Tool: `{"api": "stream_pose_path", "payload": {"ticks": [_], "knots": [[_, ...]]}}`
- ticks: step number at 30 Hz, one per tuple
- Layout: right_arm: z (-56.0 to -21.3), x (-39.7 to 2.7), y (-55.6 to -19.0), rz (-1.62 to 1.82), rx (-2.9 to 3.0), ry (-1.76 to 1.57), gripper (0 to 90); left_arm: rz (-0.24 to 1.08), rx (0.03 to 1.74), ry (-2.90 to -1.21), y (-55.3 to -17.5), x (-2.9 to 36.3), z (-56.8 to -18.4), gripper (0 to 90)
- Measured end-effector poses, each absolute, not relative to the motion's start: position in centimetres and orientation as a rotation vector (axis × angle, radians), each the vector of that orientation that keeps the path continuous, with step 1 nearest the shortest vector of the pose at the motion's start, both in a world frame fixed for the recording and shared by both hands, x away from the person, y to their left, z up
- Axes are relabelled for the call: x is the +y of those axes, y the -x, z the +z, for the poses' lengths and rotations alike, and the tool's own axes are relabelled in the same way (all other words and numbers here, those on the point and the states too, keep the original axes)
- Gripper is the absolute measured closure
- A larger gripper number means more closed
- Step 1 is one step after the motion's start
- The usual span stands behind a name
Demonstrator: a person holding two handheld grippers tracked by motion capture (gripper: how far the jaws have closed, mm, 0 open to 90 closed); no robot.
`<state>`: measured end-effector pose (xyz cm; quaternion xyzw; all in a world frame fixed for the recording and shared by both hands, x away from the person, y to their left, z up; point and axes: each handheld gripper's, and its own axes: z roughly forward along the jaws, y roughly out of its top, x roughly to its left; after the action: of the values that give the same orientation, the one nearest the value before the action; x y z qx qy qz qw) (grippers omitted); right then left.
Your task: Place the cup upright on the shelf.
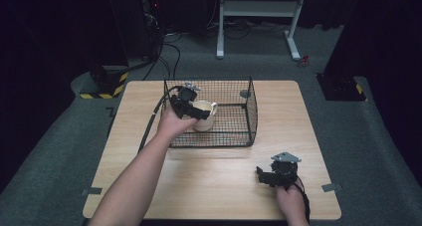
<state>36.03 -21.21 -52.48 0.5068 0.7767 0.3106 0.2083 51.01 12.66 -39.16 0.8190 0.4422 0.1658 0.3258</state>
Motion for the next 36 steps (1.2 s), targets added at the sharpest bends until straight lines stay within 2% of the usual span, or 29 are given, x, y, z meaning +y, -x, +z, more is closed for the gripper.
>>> {"api": "stream_pose_path", "payload": {"ticks": [16, 31, 36], "knots": [[-52.5, -21.2, -36.0, 0.864, 2.161, -1.411, 7.8, 0.404, 1.112, -2.091, -47.5, 14.5, -38.4, 6.1], [-52.5, -21.2, -36.0, 0.866, 2.161, -1.407, 7.8, 0.385, 1.078, -2.050, -43.5, 17.2, -39.5, 8.0], [-52.5, -21.2, -36.0, 0.866, 2.162, -1.410, 7.8, 0.386, 1.072, -2.014, -41.1, 18.9, -40.3, 8.9]]}}
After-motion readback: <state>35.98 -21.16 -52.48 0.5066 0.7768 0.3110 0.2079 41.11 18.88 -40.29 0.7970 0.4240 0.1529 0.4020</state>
